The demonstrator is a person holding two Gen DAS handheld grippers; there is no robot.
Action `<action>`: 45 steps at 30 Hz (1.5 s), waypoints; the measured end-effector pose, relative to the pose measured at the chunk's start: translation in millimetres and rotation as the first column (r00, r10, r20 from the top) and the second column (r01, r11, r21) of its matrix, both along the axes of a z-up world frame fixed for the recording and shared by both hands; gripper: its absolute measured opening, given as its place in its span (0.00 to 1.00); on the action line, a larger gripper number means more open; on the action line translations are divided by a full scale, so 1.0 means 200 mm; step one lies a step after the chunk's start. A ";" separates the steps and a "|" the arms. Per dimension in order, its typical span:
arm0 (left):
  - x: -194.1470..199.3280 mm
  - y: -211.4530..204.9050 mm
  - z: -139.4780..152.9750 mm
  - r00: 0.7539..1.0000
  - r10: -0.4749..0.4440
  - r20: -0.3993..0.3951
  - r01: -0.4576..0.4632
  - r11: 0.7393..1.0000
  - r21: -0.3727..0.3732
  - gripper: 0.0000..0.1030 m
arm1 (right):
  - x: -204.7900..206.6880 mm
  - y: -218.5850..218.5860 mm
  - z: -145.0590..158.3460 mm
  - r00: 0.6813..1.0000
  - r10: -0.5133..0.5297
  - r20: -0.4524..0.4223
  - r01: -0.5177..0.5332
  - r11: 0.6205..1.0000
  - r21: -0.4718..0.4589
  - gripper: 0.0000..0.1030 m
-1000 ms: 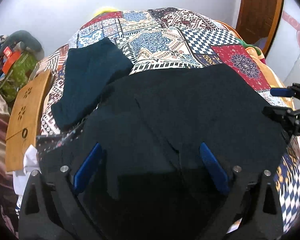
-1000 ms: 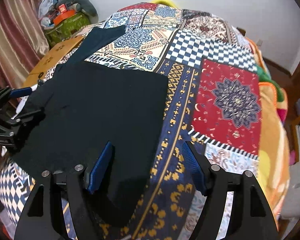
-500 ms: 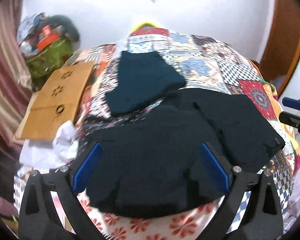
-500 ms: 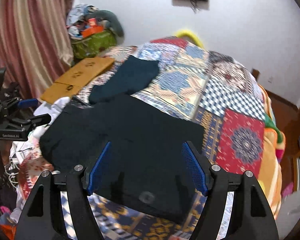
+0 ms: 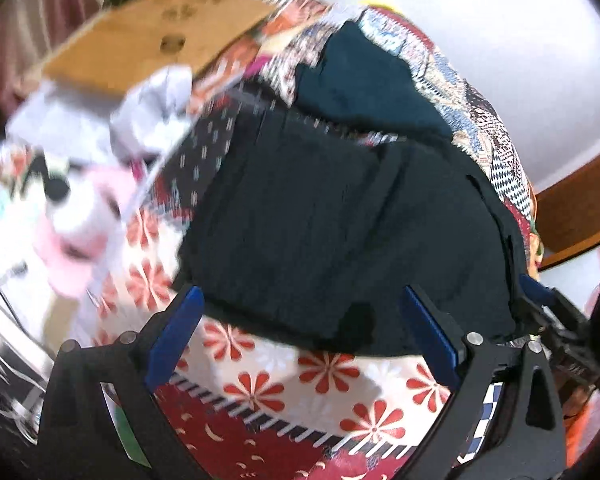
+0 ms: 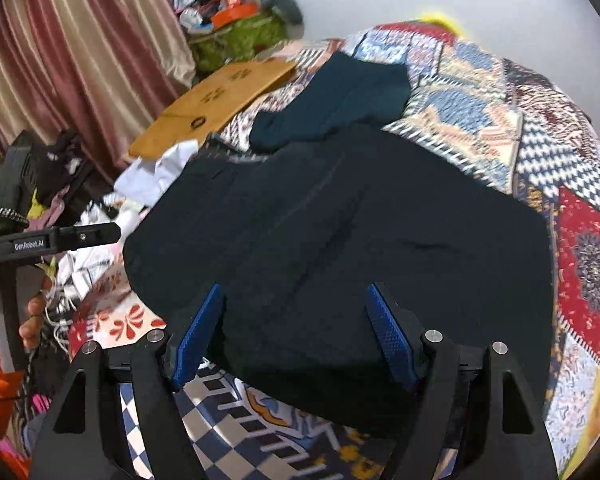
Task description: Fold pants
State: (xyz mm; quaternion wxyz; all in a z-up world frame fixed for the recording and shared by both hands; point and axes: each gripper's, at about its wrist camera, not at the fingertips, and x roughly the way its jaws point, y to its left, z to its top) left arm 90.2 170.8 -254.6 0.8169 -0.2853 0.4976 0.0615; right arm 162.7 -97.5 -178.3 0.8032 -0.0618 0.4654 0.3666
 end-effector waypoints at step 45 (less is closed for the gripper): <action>0.27 -0.46 0.77 0.903 -0.165 0.396 0.004 0.926 0.376 0.18 | 0.11 -0.46 0.00 0.974 -0.218 -0.062 0.223 0.970 0.098 0.71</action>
